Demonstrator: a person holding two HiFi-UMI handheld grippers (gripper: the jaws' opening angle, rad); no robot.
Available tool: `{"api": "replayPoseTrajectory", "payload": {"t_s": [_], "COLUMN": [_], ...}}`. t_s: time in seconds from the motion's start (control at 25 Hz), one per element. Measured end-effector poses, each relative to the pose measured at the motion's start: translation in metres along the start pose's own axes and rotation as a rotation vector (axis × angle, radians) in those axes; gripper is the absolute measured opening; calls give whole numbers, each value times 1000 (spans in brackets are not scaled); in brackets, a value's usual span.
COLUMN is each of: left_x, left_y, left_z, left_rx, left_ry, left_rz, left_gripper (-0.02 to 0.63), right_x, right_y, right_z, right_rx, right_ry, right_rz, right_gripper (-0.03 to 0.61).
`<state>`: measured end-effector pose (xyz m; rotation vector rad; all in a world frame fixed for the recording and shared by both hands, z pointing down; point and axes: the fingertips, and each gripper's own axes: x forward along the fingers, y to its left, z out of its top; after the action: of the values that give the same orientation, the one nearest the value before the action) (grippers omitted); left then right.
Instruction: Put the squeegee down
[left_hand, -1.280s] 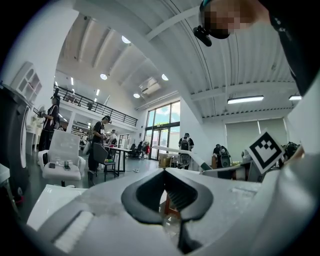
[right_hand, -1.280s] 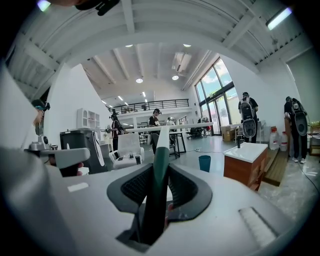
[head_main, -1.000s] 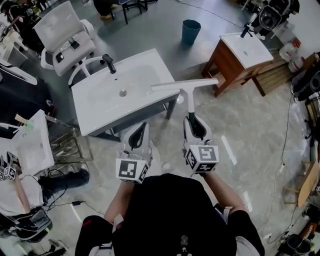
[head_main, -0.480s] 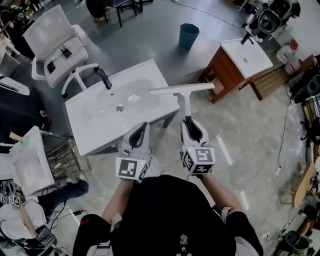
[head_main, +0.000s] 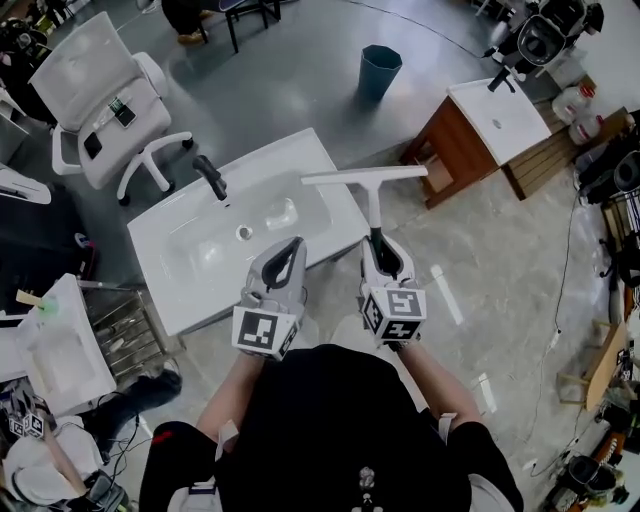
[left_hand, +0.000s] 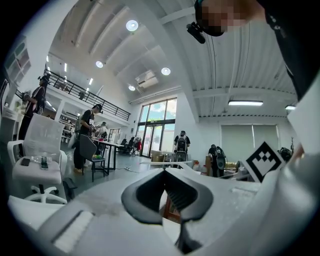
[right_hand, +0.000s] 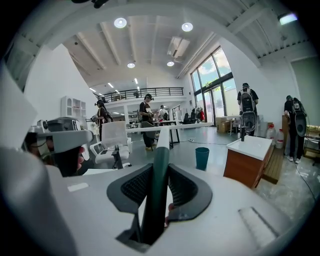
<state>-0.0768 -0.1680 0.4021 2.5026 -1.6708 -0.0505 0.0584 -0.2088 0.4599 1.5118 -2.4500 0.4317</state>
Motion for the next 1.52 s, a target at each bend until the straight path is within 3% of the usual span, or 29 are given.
{"api": "replayPoseTrajectory", "payload": {"t_s": [0.36,0.72,0.88,1.52], "left_x": [28,58,70,88], "left_y": [26,48,55,62], "left_z": [-1,-10,-20,-68], "left_rx": [-32,-101,-79,-150], "left_ry": [10,34,33,96], "left_rz": [39,137,169,267], "left_gripper": [2,2,2,2], "right_x": [48,101,120,168], "right_y": [-10,-24,-34,-46], "right_z": [-2,-20,-35,-109], "right_rx": [-4,-24,-22,-62], "right_ry": [65,158,197,367], "right_rz": [18,62,68,122], "right_gripper": [98,98,98,98]}}
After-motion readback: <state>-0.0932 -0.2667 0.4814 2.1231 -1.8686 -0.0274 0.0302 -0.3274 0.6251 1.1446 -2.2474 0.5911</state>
